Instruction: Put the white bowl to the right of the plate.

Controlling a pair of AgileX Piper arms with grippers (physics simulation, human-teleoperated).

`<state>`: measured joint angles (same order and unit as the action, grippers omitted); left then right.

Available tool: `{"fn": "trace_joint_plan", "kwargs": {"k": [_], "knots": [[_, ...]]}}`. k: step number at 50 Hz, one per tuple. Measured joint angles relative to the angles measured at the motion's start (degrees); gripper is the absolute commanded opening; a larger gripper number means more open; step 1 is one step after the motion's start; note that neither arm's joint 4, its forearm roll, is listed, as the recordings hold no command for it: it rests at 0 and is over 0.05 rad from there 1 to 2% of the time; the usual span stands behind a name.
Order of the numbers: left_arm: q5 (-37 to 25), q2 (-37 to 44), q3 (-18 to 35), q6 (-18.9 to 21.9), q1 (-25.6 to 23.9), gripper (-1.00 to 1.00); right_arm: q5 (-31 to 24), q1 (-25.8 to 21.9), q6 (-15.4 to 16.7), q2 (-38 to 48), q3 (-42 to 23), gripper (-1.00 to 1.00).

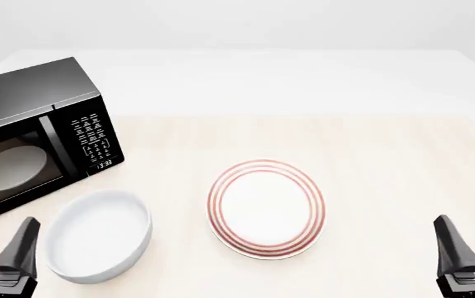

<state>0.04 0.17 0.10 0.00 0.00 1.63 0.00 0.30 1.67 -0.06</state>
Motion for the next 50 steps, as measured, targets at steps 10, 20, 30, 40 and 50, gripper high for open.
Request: {"fn": "trace_joint_plan", "kwargs": {"k": [10, 20, 30, 40, 50], "knots": [[0.0, 0.2, 0.1, 0.0, 0.0, 1.0, -0.2, -0.7, 0.5, 0.3, 0.0, 1.0], [0.1, 0.2, 0.1, 0.0, 0.0, 1.0, 2.8, -1.0, -0.6, 5.0, -0.8, 1.0], [0.1, 0.2, 0.1, 0.0, 0.0, 1.0, 7.9, -5.1, -1.3, 17.2, -5.3, 1.0], [0.1, 0.3, 0.1, 0.0, 0.0, 1.0, 11.3, -10.1, -1.2, 30.4, -12.3, 1.0], [0.1, 0.3, 0.1, 0.0, 0.0, 1.0, 11.5, -15.3, -2.1, 41.1, -20.0, 1.0]]}}
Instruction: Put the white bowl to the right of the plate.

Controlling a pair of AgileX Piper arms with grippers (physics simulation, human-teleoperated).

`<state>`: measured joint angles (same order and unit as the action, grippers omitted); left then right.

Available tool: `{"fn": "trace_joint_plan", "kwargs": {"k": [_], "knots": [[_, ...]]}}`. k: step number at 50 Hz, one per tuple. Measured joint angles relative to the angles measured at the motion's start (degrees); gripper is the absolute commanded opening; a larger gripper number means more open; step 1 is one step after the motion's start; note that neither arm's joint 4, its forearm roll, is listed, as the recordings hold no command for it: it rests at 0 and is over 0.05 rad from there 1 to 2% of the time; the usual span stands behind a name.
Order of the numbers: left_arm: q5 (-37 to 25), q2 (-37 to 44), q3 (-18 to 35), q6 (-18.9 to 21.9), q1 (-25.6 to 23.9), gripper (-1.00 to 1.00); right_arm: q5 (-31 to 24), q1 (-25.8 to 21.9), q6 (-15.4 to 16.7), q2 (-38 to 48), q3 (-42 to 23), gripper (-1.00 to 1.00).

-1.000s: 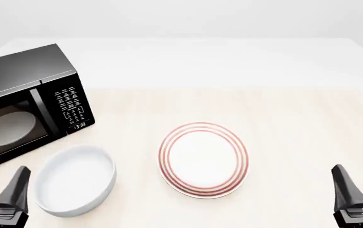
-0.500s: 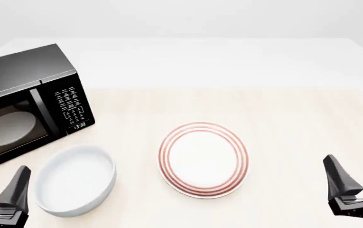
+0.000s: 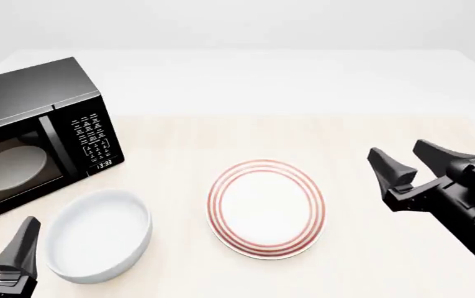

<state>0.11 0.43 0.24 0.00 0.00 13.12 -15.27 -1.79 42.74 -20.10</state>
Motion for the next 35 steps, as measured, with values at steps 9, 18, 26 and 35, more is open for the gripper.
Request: {"fn": "trace_joint_plan", "kwargs": {"k": [9, 18, 26, 35], "knots": [[0.0, 0.0, 0.0, 0.0, 0.0, 1.0, -0.6, -4.1, -0.4, 7.9, -6.0, 1.0], [0.0, 0.0, 0.0, 0.0, 0.0, 1.0, -1.2, -8.3, 0.3, 15.6, -11.5, 1.0], [0.0, 0.0, 0.0, 0.0, 0.0, 1.0, -1.7, -12.2, 0.4, 22.1, -16.2, 1.0], [0.0, 0.0, 0.0, 0.0, 0.0, 1.0, -2.5, -16.6, 0.5, 28.1, -21.4, 1.0]]}}
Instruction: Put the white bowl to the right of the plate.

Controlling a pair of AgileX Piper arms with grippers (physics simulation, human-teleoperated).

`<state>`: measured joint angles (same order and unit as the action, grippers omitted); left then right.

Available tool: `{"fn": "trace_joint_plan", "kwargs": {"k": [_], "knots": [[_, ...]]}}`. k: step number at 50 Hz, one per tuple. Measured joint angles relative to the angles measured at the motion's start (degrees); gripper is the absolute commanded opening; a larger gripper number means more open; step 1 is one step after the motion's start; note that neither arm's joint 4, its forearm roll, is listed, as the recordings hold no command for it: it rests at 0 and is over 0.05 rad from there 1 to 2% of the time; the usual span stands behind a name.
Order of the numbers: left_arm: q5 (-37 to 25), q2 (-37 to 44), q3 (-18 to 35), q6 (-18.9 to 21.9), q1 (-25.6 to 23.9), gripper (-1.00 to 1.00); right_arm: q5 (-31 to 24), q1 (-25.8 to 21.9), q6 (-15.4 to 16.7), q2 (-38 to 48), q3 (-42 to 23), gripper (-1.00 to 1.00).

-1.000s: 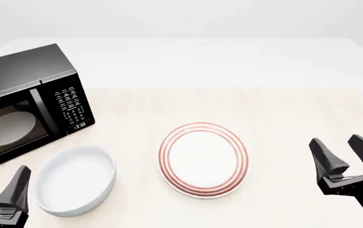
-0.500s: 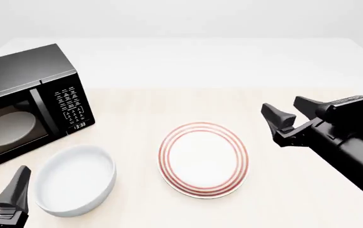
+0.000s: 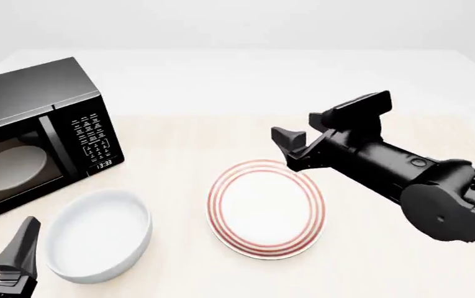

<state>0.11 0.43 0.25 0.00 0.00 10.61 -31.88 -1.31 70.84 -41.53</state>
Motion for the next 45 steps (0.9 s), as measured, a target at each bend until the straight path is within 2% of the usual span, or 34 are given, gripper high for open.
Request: {"fn": "trace_joint_plan", "kwargs": {"k": [33, 45], "knots": [[0.0, 0.0, 0.0, 0.0, 0.0, 1.0, -7.2, -12.5, 0.7, 20.0, -18.2, 1.0], [0.0, 0.0, 0.0, 0.0, 0.0, 1.0, -9.6, -16.6, -0.3, 26.9, -24.6, 1.0]]}}
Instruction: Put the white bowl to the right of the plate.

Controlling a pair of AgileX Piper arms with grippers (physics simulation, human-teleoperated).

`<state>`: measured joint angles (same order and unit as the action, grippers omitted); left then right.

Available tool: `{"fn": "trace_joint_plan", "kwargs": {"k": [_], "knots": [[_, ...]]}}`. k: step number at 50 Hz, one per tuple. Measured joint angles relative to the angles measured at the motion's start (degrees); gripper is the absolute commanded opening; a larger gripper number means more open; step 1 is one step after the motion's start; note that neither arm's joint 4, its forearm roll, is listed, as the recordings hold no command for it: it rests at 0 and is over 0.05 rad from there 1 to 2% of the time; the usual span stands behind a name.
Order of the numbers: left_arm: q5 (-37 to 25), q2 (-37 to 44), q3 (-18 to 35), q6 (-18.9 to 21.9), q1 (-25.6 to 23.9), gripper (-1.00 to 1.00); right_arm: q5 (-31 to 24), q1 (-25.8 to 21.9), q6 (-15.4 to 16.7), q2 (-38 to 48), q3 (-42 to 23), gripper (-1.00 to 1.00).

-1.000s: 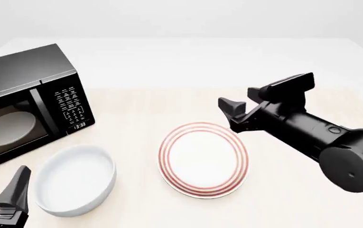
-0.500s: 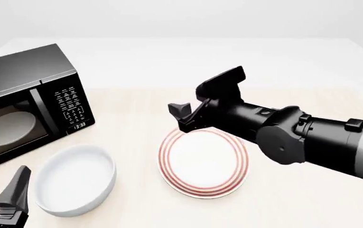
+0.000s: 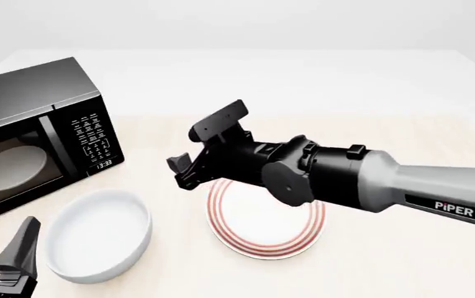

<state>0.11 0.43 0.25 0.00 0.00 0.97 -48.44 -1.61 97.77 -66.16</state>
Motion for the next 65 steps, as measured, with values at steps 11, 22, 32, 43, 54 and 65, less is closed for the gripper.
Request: {"fn": "trace_joint_plan", "kwargs": {"k": [11, 22, 32, 43, 54, 65], "knots": [[0.0, 0.0, 0.0, 0.0, 0.0, 1.0, -2.3, -3.2, -1.2, 5.3, -5.9, 1.0], [0.0, 0.0, 0.0, 0.0, 0.0, 1.0, -3.8, -5.2, -3.9, 9.8, -10.5, 1.0], [0.0, 0.0, 0.0, 0.0, 0.0, 1.0, -3.9, -6.7, -7.8, 14.8, -13.6, 1.0], [0.0, 0.0, 0.0, 0.0, 0.0, 1.0, -3.5, -7.4, -10.1, 17.4, -14.8, 1.0], [0.0, 0.0, 0.0, 0.0, 0.0, 1.0, -2.4, -7.4, -11.5, 18.5, -14.4, 1.0], [0.0, 0.0, 0.0, 0.0, 0.0, 1.0, -1.5, -7.5, -12.3, 19.3, -14.1, 1.0]]}}
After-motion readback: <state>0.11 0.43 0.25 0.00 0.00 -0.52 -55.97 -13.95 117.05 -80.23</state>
